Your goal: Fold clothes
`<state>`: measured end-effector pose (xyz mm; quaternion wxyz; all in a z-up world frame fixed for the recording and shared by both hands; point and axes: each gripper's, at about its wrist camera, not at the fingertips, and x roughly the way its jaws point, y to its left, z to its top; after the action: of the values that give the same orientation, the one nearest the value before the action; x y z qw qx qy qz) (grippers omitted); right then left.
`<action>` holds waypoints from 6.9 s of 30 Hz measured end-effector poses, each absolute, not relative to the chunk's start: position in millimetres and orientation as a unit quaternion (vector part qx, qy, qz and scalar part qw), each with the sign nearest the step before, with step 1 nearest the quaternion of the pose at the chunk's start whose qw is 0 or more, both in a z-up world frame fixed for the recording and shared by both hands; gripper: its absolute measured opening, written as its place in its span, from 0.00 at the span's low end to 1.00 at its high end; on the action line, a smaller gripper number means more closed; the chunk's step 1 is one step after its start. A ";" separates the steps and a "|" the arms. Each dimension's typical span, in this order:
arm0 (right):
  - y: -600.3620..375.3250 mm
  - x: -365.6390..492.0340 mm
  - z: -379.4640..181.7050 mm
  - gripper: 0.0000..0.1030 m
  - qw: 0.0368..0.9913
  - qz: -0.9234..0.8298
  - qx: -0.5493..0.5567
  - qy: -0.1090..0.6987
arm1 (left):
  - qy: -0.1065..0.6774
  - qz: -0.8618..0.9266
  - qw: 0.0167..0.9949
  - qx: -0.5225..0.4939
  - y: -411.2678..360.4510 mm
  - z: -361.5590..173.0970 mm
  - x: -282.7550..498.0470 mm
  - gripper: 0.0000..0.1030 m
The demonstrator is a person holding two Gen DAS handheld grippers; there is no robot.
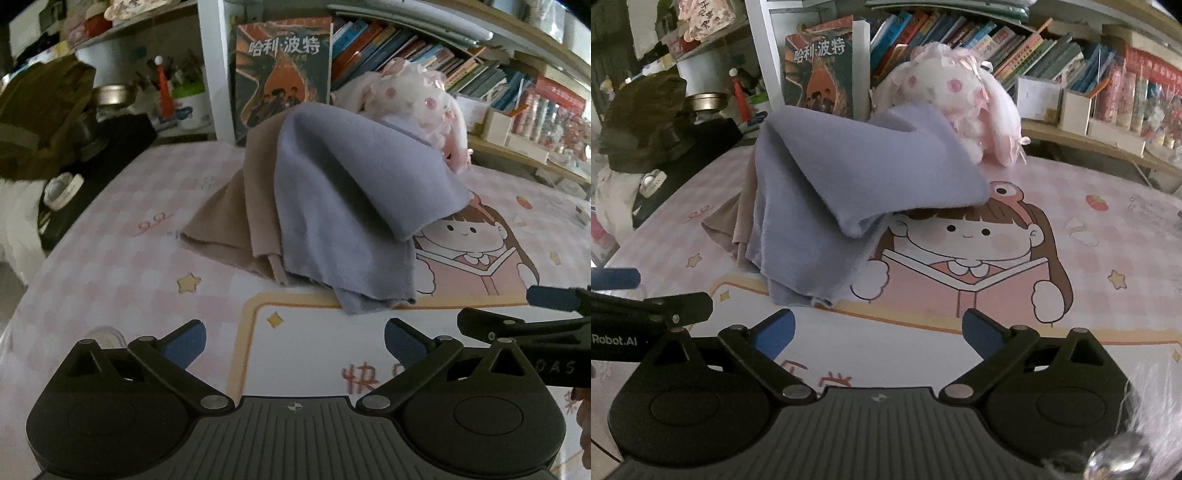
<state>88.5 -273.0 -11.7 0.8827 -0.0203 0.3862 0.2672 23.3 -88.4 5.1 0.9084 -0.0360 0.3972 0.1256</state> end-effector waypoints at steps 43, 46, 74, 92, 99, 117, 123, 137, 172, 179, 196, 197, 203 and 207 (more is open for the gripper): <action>-381.6 207.4 -28.9 0.91 0.794 0.264 0.314 0.449 | 0.315 0.139 0.903 0.256 -189.2 -18.7 148.0 0.14; -383.9 208.8 -33.8 0.91 0.768 0.273 0.357 0.455 | 0.289 0.127 0.927 0.204 -180.7 14.0 120.8 0.12; -418.6 148.8 124.2 0.14 0.716 0.443 0.489 0.229 | -0.021 -0.299 0.953 -0.054 -138.5 205.4 -54.7 0.12; -265.5 196.3 46.5 0.14 0.778 0.332 0.251 0.471 | 0.336 -0.023 0.933 -0.125 -47.2 14.5 25.4 0.12; -208.5 213.6 18.9 0.26 0.780 0.330 0.198 0.493 | 0.367 0.013 0.921 -0.130 -30.9 -4.5 38.2 0.12; -357.0 109.2 5.2 0.50 0.884 0.187 0.046 0.426 | 0.367 0.045 0.923 -0.103 -19.5 -7.6 55.1 0.20; -370.5 97.3 -7.3 0.48 0.883 0.171 0.060 0.433 | 0.326 0.041 0.944 -0.028 -38.6 18.9 28.9 0.27; -344.8 164.6 -4.0 0.45 0.881 0.205 0.072 0.420 | 0.331 -0.021 0.942 0.051 -117.0 19.2 23.4 0.28; 7.9 175.1 112.1 0.05 0.762 0.518 0.126 0.368 | 0.338 0.130 0.932 0.005 3.7 23.6 -76.4 0.42; 30.2 168.8 108.8 0.33 0.766 0.518 0.105 0.365 | 0.339 0.119 0.933 0.004 17.5 22.2 -74.8 0.42; -228.0 108.5 28.7 0.54 0.875 0.270 -0.051 0.398 | 0.341 0.035 0.938 -0.048 5.2 8.0 -15.3 0.51; -253.4 101.0 20.1 0.54 0.882 0.232 -0.064 0.404 | 0.343 0.032 0.937 -0.052 3.8 6.9 -10.6 0.51; -353.5 61.7 -13.4 0.53 0.887 0.096 -0.036 0.450 | 0.377 0.046 0.922 -0.073 4.3 -3.7 14.8 0.51; -372.6 46.9 -28.6 0.45 0.876 0.077 -0.017 0.475 | 0.410 0.058 0.907 -0.078 10.6 -16.9 27.5 0.50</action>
<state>46.9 -372.6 -28.6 0.8765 -0.0168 0.4749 0.0775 27.5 10.6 -16.9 0.9070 -0.0780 0.4099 0.0575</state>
